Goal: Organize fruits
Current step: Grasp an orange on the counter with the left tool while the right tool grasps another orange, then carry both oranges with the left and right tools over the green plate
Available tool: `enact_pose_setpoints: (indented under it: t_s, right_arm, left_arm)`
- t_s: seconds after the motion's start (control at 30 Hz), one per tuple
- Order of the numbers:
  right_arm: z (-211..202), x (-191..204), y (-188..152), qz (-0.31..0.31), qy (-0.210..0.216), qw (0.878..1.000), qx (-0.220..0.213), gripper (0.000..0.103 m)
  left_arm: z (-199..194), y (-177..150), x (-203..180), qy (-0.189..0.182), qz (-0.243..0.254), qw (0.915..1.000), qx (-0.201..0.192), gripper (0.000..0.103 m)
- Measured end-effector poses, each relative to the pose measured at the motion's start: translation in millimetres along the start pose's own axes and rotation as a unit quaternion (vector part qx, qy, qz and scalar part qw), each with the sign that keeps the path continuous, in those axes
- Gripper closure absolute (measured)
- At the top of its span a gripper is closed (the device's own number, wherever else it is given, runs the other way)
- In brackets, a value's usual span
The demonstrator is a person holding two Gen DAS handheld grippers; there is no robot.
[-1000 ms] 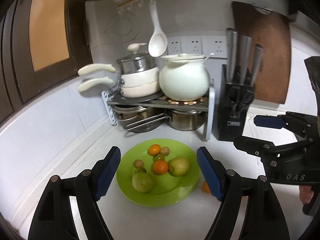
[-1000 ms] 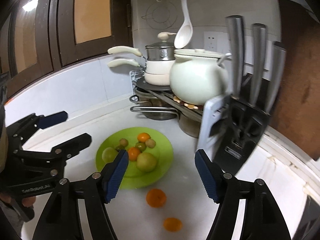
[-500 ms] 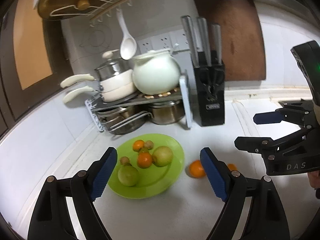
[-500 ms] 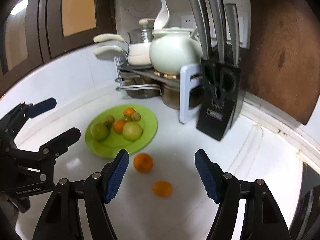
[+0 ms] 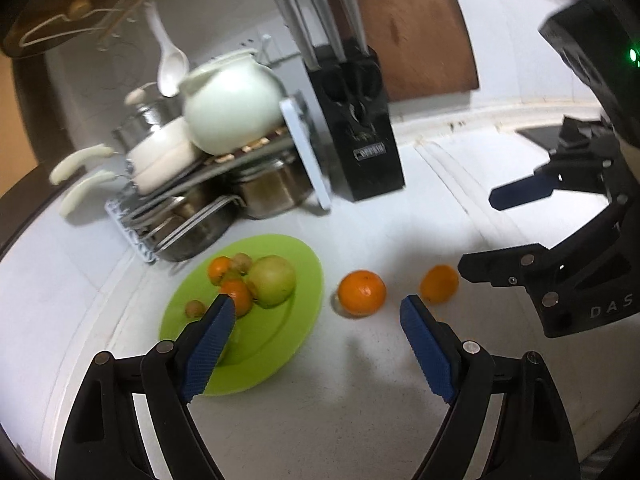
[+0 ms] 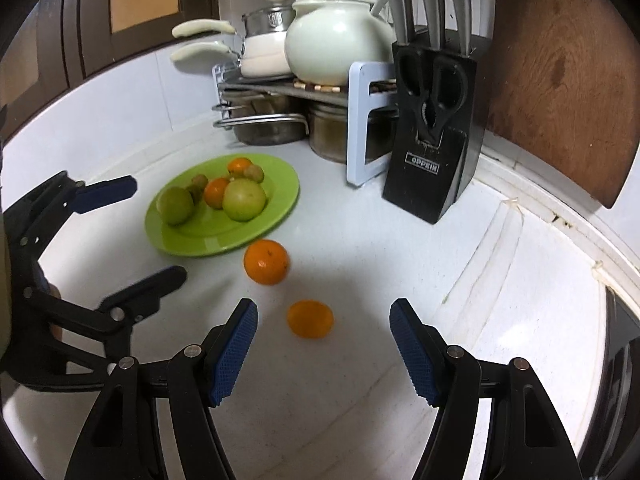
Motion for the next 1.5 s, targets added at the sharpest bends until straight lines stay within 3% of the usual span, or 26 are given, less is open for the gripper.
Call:
enact_pose_setpoints:
  t_s: [0.27, 0.4, 0.53, 0.7, 1.0, 1.13, 1.5]
  right_arm:
    - [31, 3, -8, 0.011, 0.015, 0.999, 0.042, 0.035]
    - [42, 3, -11, 0.016, 0.021, 0.998, 0.059, 0.044]
    - [49, 5, -11, 0.016, 0.032, 0.997, 0.069, 0.05]
    - [55, 5, -12, 0.017, 0.041, 0.996, 0.077, 0.055]
    - [65, 4, -11, 0.025, 0.057, 0.995, 0.082, 0.06]
    - [69, 4, -10, 0.026, 0.061, 0.994, 0.083, 0.062]
    - [71, 4, -9, 0.024, 0.066, 0.994, 0.081, 0.066]
  left_arm:
    - [29, -2, 4, -0.026, 0.022, 0.9993, 0.015, 0.026]
    - [38, 1, 3, -0.044, 0.031, 0.9984, 0.016, 0.033]
    - [49, 2, 2, -0.066, 0.039, 0.9967, 0.027, 0.046]
    - [64, 1, 2, -0.095, 0.029, 0.9943, 0.041, 0.049]
    - [82, 4, 1, -0.108, 0.018, 0.9927, 0.051, 0.05]
    - [87, 6, 1, -0.11, 0.015, 0.9921, 0.058, 0.056]
    - [89, 6, 1, -0.098, 0.005, 0.9932, 0.063, 0.061]
Point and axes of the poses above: each gripper's, at about its wrist camera, not at the fingertips, and z roughly the way its jaws point, x to its left, y to its top, the point moved 1 cm from there along z, roughly the way its jaws point, and after that the axes turned 9 degrees about -y, right-handed, at the moved point
